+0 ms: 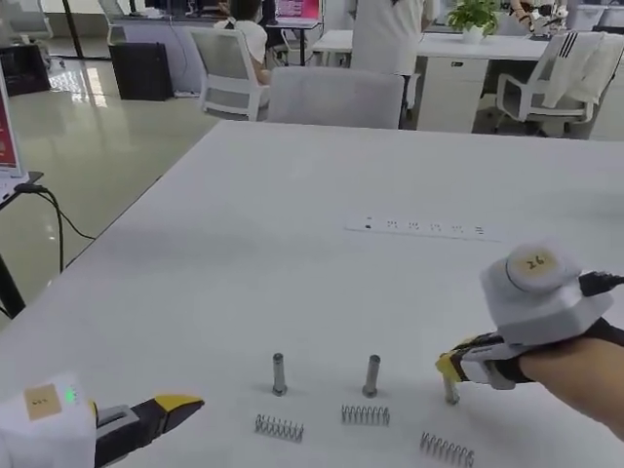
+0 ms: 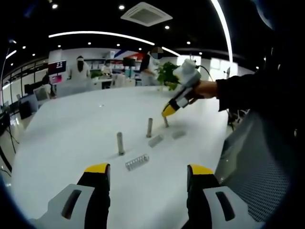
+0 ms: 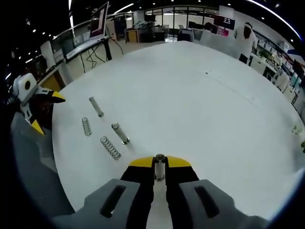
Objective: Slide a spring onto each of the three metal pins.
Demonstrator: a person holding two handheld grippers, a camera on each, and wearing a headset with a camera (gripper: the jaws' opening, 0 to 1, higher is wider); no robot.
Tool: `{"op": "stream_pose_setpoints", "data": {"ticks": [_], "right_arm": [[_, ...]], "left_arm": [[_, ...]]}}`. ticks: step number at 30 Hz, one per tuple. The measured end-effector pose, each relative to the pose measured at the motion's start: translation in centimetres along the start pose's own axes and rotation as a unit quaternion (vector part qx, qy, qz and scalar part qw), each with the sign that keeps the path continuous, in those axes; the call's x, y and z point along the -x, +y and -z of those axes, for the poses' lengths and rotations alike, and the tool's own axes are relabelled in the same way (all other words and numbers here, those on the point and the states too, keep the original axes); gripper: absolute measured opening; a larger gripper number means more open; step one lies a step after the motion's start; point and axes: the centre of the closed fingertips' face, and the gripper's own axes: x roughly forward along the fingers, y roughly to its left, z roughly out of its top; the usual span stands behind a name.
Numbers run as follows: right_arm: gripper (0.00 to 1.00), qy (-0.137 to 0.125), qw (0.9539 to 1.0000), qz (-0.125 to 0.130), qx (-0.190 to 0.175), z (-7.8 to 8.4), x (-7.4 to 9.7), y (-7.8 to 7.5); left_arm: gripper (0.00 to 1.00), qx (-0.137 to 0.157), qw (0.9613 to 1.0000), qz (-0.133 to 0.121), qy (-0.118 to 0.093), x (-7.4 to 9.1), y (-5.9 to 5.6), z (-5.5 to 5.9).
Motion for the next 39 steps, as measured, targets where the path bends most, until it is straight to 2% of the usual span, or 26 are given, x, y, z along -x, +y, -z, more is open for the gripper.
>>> {"op": "stream_pose_setpoints", "data": {"ticks": [13,31,39], "right_arm": [[0.05,-0.008,1.0,0.003,0.002,0.5,0.59,0.11],[0.05,0.004,1.0,0.005,-0.001,0.84,0.79,0.02],[0.05,-0.001,1.0,0.004,0.009,0.77,0.76,0.06]], "left_arm": [[0.6,-0.003,1.0,0.0,-0.001,0.13,-0.14,-0.26],[0.6,-0.002,1.0,-0.001,-0.001,0.14,-0.05,-0.21],[0.6,0.0,1.0,-0.002,-0.001,0.17,-0.03,-0.19]]}}
